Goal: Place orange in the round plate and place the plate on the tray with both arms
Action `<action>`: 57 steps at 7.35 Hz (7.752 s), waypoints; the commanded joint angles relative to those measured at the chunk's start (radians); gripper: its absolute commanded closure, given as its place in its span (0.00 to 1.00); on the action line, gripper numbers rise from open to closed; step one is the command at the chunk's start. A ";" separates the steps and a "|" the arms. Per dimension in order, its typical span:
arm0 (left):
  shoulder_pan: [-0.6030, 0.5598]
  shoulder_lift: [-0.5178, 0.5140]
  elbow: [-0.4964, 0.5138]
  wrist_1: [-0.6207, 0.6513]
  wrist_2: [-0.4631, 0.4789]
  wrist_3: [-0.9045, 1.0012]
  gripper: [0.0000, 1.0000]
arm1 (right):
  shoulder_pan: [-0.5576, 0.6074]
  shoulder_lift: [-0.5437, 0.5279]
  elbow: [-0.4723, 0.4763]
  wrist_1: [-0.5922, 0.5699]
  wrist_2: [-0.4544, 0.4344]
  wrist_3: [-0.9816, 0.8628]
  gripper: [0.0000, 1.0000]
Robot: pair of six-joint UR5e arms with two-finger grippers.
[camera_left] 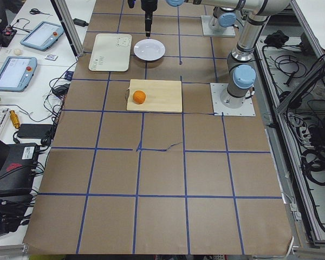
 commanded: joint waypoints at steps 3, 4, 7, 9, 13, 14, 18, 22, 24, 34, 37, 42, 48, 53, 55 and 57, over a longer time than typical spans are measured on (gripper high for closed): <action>-0.001 -0.004 0.003 0.000 -0.001 0.000 0.00 | 0.000 0.000 0.001 0.000 0.001 0.000 0.00; 0.000 -0.004 0.003 -0.002 0.001 0.000 0.00 | 0.000 0.000 0.001 0.000 -0.001 0.000 0.00; 0.000 0.001 0.002 -0.002 0.002 0.000 0.00 | 0.000 0.000 0.001 -0.002 0.004 0.000 0.00; 0.003 -0.001 0.000 0.000 -0.001 0.003 0.00 | 0.000 0.000 0.002 -0.002 0.006 0.000 0.00; 0.120 -0.041 -0.125 0.030 0.008 0.057 0.00 | 0.000 0.000 0.002 0.000 0.002 0.000 0.00; 0.144 -0.045 -0.208 0.158 0.010 0.129 0.00 | 0.000 0.000 0.002 0.000 0.002 0.000 0.00; 0.264 -0.198 -0.359 0.564 0.031 0.523 0.00 | 0.001 0.000 0.002 -0.002 0.007 0.000 0.00; 0.267 -0.333 -0.354 0.640 0.059 0.703 0.00 | 0.003 0.000 0.002 -0.002 0.007 0.002 0.00; 0.270 -0.370 -0.370 0.672 0.059 0.708 0.00 | 0.003 0.002 0.002 -0.002 0.009 0.003 0.00; -0.059 -0.309 -0.328 0.614 0.013 -0.029 0.95 | 0.001 0.002 0.004 -0.002 0.007 0.003 0.00; -0.272 -0.363 -0.247 0.623 -0.082 -0.442 0.95 | 0.001 0.000 0.004 0.000 0.007 0.003 0.00; -0.351 -0.473 -0.253 0.650 -0.145 -0.534 0.45 | 0.000 0.002 0.007 -0.002 0.007 0.003 0.00; -0.221 -0.301 -0.160 0.495 -0.124 -0.333 0.00 | 0.001 0.000 0.007 -0.002 0.009 0.005 0.00; -0.173 -0.040 -0.143 0.245 0.005 -0.099 0.00 | -0.011 0.011 0.011 -0.012 0.123 0.011 0.00; -0.075 0.007 -0.156 0.165 -0.001 0.016 0.00 | -0.040 0.037 0.016 -0.008 0.231 -0.001 0.00; -0.060 0.048 -0.155 0.069 0.001 0.021 0.00 | -0.072 0.083 0.062 -0.046 0.382 -0.006 0.00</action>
